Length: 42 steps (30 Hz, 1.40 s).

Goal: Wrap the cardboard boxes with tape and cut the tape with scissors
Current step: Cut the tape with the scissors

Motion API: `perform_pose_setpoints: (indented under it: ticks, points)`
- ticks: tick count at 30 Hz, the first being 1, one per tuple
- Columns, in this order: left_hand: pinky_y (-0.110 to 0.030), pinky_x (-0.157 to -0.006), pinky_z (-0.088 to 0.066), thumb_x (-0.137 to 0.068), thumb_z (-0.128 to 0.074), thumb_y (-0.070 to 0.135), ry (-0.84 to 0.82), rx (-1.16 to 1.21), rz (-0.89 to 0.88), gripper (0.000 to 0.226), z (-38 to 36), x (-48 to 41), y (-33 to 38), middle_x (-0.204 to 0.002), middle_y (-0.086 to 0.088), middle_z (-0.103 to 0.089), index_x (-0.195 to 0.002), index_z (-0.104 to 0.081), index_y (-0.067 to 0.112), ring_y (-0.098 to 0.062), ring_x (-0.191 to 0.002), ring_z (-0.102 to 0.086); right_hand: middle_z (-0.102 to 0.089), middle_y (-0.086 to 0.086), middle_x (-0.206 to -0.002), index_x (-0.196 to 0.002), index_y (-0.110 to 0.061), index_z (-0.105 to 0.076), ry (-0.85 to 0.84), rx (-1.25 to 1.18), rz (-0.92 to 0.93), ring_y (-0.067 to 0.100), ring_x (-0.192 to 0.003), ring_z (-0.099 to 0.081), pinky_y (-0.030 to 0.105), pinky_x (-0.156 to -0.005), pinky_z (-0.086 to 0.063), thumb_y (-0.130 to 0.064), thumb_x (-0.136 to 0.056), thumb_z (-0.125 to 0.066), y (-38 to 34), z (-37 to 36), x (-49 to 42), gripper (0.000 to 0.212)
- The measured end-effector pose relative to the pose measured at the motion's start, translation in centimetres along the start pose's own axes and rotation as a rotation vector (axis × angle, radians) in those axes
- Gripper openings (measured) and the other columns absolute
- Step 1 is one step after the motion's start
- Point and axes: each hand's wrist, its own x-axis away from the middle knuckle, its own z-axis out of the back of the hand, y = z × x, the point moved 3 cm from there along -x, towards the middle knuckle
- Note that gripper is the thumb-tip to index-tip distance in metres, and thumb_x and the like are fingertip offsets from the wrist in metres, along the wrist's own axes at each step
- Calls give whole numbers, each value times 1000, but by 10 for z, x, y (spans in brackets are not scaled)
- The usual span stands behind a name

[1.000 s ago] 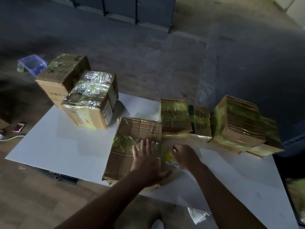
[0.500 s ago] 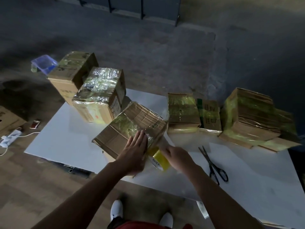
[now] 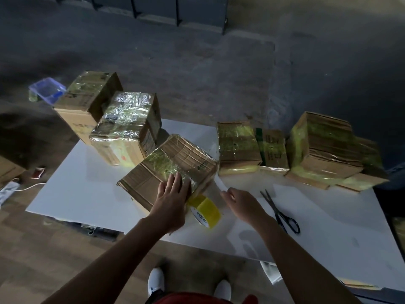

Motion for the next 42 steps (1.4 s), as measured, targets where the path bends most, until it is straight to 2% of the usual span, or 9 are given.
perform_pose_setpoints:
  ticks: [8, 12, 15, 21, 25, 30, 36, 39, 42]
  points:
    - [-54, -120, -6, -92, -46, 23, 95, -1, -138, 70, 10, -19, 60, -162, -10, 1, -153, -12, 19, -31, -148, 8, -49, -6, -65, -71, -24, -45, 139, -45, -112, 17, -67, -50, 28, -57, -30, -45, -98, -40, 22, 15, 7, 34]
    - [-44, -117, -27, -90, -50, 15, 140, 191, -309, 54, 8, -31, 116, -155, -10, -29, -143, -40, 14, -26, -145, -22, -62, 9, -86, -88, -12, -56, 166, -42, -171, 25, -88, -59, 30, -71, -40, -37, -100, -38, 51, 26, 26, 33]
    - [-37, -100, -46, -91, -50, 13, 59, 361, -336, 45, -6, -41, 160, -144, -9, -43, -136, -48, 13, -23, -131, -44, -66, 14, -99, -106, -7, -60, 190, -42, -267, 30, -96, -61, 29, -71, -38, -34, -100, -38, 80, 35, 45, 35]
    - [-26, -93, -41, -91, -47, 15, -231, 516, -217, 45, -38, -63, 218, -137, -8, -51, -135, -50, 19, -21, -123, -51, -63, 14, -94, -90, -8, -55, 237, 34, -381, 31, -91, -60, 30, -66, -37, -25, -97, -47, 139, 42, 80, 20]
    - [-7, -68, -31, -89, -46, 10, -306, 595, -175, 41, -47, -68, 238, -131, -8, -59, -129, -57, 13, -19, -115, -54, -56, 11, -112, -112, -8, -57, 209, 90, -445, 29, -106, -55, 32, -82, -44, -26, -94, -53, 168, 33, 86, 26]
    - [-21, -86, -32, -91, -47, 12, -355, 589, -63, 43, -52, -70, 239, -136, -6, -54, -134, -52, 15, -20, -124, -49, -50, 10, -123, -126, -11, -47, 88, 217, -441, 27, -117, -48, 37, -90, -43, -38, -94, -54, 178, 16, 76, 42]
    - [-23, -88, -34, -93, -46, 17, -366, 542, -7, 41, -53, -72, 230, -136, -8, -53, -133, -50, 14, -21, -123, -49, -55, 10, -120, -122, -9, -50, 83, 317, -448, 27, -110, -56, 34, -89, -44, -29, -99, -46, 167, 2, 63, 31]
    - [-25, -92, -38, -92, -46, 14, -310, 566, -1, 39, -47, -68, 223, -133, -7, -55, -131, -52, 13, -21, -121, -50, -59, 11, -112, -115, -7, -54, 17, 219, -484, 28, -103, -60, 31, -82, -46, -28, -97, -49, 162, -1, 60, 28]
    - [-25, -88, -44, -90, -45, 5, -114, 675, 25, 31, -29, -65, 213, -118, -6, -63, -115, -62, 11, -19, -109, -57, -69, 10, -87, -92, -5, -64, -95, -194, -447, 26, -82, -68, 20, -62, -46, -20, -86, -61, 155, 1, 56, 17]
